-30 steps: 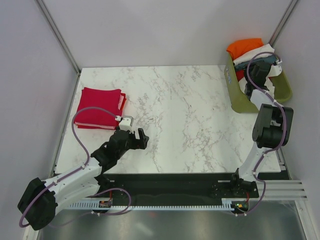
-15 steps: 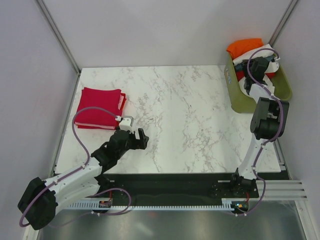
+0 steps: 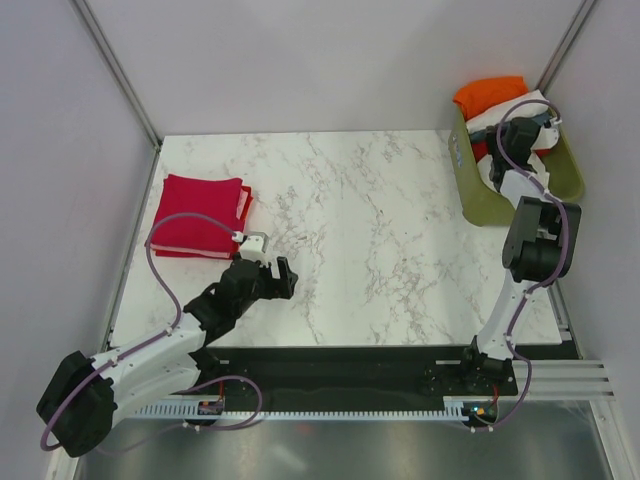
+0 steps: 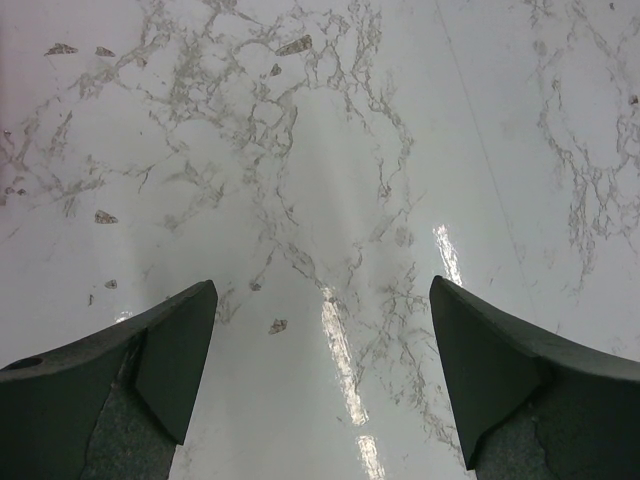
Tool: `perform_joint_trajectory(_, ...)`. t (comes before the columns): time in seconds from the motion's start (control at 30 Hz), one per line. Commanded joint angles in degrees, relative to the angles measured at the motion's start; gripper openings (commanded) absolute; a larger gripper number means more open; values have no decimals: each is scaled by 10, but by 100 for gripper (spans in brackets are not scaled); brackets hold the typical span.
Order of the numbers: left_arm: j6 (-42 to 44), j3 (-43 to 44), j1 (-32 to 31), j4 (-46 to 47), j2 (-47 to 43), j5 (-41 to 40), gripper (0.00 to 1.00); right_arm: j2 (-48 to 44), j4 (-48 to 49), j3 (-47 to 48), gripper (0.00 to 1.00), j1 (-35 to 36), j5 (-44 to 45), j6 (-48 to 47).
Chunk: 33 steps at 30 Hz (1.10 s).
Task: Fold and stack the t-shirts
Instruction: Grab the tshirt from the pile
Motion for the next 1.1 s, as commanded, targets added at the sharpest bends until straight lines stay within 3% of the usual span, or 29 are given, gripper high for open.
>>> perform_joint_trajectory(0.0, 19, 20, 1, 19, 1, -16, 94, -91, 14, -24, 0, 0, 9, -7)
perform_joint_trajectory(0.4, 24, 22, 1, 19, 2, -7, 94, -322, -83, 14, 0, -1, 47, -71)
perform_joint_trajectory(0.53, 23, 22, 1, 19, 4, -5, 94, -342, -137, 28, 0, -6, 72, -90)
perform_joint_trajectory(0.8, 24, 25, 1, 16, 11, 1, 94, -353, -155, -55, 0, -32, 13, -50)
perform_joint_trajectory(1.07, 25, 27, 1, 15, 14, 12, 94, -415, -146, -220, 1, -31, -74, -57)
